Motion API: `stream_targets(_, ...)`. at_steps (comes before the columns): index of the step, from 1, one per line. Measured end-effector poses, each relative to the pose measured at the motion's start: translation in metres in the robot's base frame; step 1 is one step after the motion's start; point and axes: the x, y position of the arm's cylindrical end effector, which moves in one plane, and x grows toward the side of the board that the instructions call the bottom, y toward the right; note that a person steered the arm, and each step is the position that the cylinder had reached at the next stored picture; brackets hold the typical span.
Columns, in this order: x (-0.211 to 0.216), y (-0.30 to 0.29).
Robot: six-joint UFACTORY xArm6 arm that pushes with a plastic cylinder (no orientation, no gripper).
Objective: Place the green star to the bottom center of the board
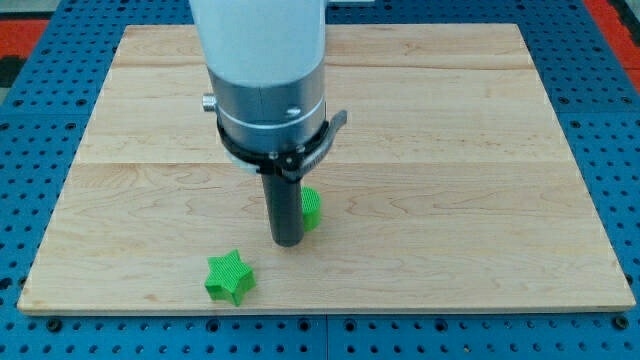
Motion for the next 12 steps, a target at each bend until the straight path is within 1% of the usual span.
stream_targets(1,-0.022,0.000)
stream_targets(2,-0.031,-0.010)
stream_targets(4,-0.029,-0.155)
stream_targets(5,0.004,-0.180)
stream_targets(6,0.063,-0.170)
stream_targets(7,0.080,-0.106)
stream_targets(9,0.064,-0.003)
stream_targets(10,0.057,0.023)
stream_targets(12,0.041,0.029)
